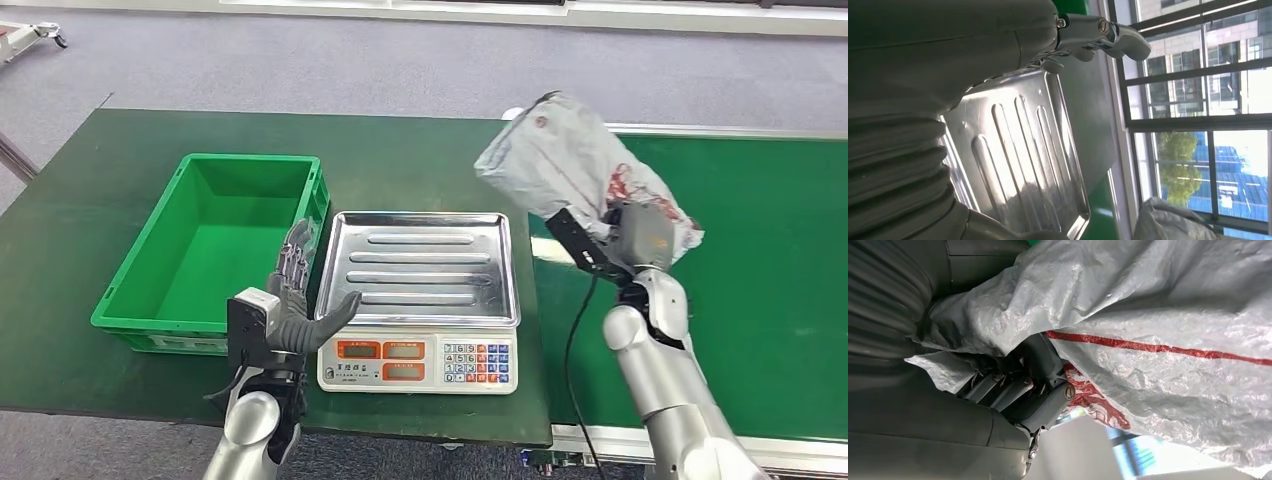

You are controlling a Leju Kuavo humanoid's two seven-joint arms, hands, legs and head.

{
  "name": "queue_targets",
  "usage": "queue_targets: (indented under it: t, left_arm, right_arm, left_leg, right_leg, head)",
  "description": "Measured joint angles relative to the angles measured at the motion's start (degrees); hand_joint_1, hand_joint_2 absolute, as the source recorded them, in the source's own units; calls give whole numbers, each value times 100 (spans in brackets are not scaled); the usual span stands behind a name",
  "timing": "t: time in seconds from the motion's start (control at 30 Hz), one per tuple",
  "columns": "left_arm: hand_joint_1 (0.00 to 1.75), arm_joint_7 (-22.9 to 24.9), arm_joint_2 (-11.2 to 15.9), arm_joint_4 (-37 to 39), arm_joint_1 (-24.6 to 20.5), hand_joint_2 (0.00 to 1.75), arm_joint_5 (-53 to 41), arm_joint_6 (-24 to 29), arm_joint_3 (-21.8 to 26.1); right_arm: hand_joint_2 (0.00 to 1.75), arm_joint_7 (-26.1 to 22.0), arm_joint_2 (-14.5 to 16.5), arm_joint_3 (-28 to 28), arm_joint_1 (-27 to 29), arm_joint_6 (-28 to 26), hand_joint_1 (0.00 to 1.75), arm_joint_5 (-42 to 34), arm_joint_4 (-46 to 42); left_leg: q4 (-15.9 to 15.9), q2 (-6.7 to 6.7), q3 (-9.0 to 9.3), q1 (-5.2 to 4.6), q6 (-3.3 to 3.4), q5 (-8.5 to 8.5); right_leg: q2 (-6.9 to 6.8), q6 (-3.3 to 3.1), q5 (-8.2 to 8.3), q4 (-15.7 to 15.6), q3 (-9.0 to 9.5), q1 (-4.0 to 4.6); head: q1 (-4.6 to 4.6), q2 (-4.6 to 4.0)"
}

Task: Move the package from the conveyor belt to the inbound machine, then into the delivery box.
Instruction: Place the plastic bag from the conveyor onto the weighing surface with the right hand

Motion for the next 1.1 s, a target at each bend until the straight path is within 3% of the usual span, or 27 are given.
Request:
queue_targets:
  t: [0.27,0.4,0.6,0.9,0.93,1.03,1.07,1.1]
  left_arm:
    - [0,-68,66,2,-42,175,-106,24,258]
    - [0,-79,81,-22,-38,175,-117,26,329]
    - [0,-85,97,-132,-7,175,-145,35,437]
    - [0,-125,93,-168,72,175,-252,35,486]
    - [0,-127,93,-171,76,175,-253,35,488]
    - [0,-133,93,-173,79,175,-258,34,489]
    - [0,-133,93,-173,79,175,-266,31,489]
    - [0,-133,93,-173,79,175,-277,27,489]
  right_arm:
    - [175,-69,543,1619,111,413,175,-353,-389]
    - [175,-44,701,2139,163,514,175,-464,-558]
    - [175,-70,749,2694,198,651,175,-675,-735]
    - [175,-74,832,2911,195,751,175,-858,-770]
    - [175,-70,840,2917,194,751,143,-859,-770]
    - [175,-68,848,2935,193,751,12,-869,-770]
    - [175,-64,848,2937,192,748,0,-884,-769]
    - [175,-60,848,2938,191,743,0,-910,-766]
  left_leg:
    - [-1,-3,-2,12,-9,2]
    - [0,-14,-8,12,-10,2]
    - [1,-17,-10,9,-9,1]
    - [1,-21,-10,10,-9,2]
    - [1,-21,-10,10,-9,2]
    - [1,-20,-10,10,-9,2]
    - [1,-20,-10,9,-9,2]
    - [1,-21,-10,9,-9,2]
  right_leg:
    - [6,-6,-4,3,-4,4]
    - [-5,-6,-5,3,-5,3]
    - [-9,-6,-4,1,-6,1]
    - [-11,-6,-4,2,-6,2]
    - [-11,-6,-4,2,-6,2]
    - [-11,-6,-4,1,-5,2]
    - [-11,-6,-4,1,-5,2]
    - [-11,-6,-4,1,-5,2]
  head:
    - [-1,0]
    - [-1,0]
    - [-1,0]
    - [-1,0]
    - [0,0]
    - [0,0]
    - [0,0]
    - [0,0]
